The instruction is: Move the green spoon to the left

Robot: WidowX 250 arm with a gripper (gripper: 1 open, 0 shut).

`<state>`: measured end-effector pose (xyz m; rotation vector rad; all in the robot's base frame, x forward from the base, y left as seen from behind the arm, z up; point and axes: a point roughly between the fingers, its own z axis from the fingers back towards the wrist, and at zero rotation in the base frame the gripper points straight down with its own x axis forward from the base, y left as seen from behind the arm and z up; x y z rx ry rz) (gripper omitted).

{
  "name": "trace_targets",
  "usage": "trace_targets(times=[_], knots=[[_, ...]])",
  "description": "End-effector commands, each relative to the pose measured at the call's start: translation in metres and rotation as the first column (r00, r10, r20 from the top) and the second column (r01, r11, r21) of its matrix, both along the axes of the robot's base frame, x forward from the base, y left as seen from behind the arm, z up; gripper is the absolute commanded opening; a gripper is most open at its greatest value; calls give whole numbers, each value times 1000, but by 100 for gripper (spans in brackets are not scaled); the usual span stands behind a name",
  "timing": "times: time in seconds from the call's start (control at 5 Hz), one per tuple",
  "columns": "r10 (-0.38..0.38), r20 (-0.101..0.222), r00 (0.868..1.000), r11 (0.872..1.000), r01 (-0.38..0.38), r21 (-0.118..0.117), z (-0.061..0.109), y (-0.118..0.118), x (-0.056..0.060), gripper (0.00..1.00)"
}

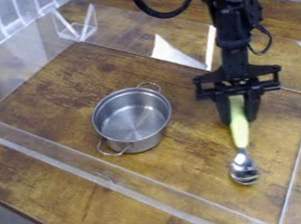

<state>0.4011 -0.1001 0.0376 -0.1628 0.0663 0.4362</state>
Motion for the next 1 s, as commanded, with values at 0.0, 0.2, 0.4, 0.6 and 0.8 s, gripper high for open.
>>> trace_targets(times=[0.0,0.2,0.4,0.6,0.8], knots=[[20,143,990,999,-15,-33,68,10,12,0],[22,159,987,999,-15,-46,87,15,10,0],[40,183,982,998,-28,-63,106,23,7,0],[65,213,975,996,-49,-77,128,37,2,0],[91,242,966,994,-73,-83,140,53,-6,0]])
